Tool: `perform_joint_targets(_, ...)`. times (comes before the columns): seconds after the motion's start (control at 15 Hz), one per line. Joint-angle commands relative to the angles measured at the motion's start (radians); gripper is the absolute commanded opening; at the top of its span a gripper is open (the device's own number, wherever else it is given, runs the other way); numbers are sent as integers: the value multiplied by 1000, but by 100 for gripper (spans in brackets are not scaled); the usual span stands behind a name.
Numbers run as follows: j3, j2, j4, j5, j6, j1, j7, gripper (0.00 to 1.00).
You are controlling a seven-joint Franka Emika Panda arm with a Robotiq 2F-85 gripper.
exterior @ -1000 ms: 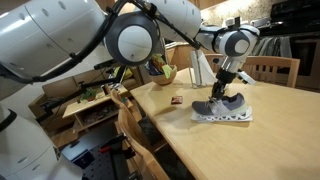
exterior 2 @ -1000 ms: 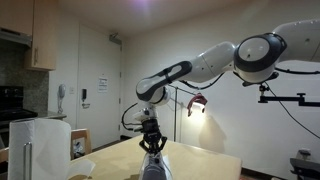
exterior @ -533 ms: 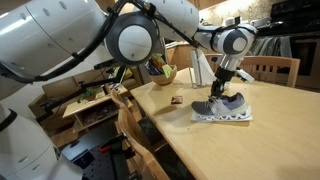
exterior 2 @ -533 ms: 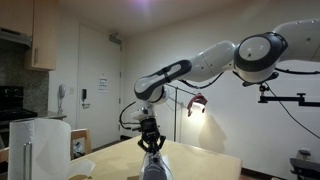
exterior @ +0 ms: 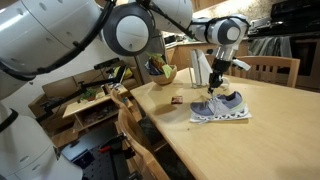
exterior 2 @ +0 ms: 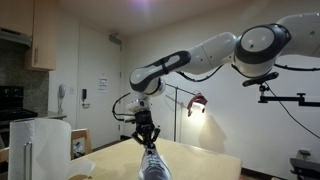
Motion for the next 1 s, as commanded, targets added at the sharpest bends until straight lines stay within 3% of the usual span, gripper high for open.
perform_joint_targets(0.0, 6, -59, -67, -7, 20, -5, -49, 0)
perform_joint_targets(0.13, 8, -63, -70, -5, 17, -10, -75, 0)
perform_joint_targets(0.2, 106, -54, -68, -88, 15, -45, -37, 0)
perform_joint_targets(0.47, 263, -37, -96, -223, -7, -116, -42, 0)
perform_joint_targets(0.93, 442, -71, -275, -449, 14, -206, -42, 0)
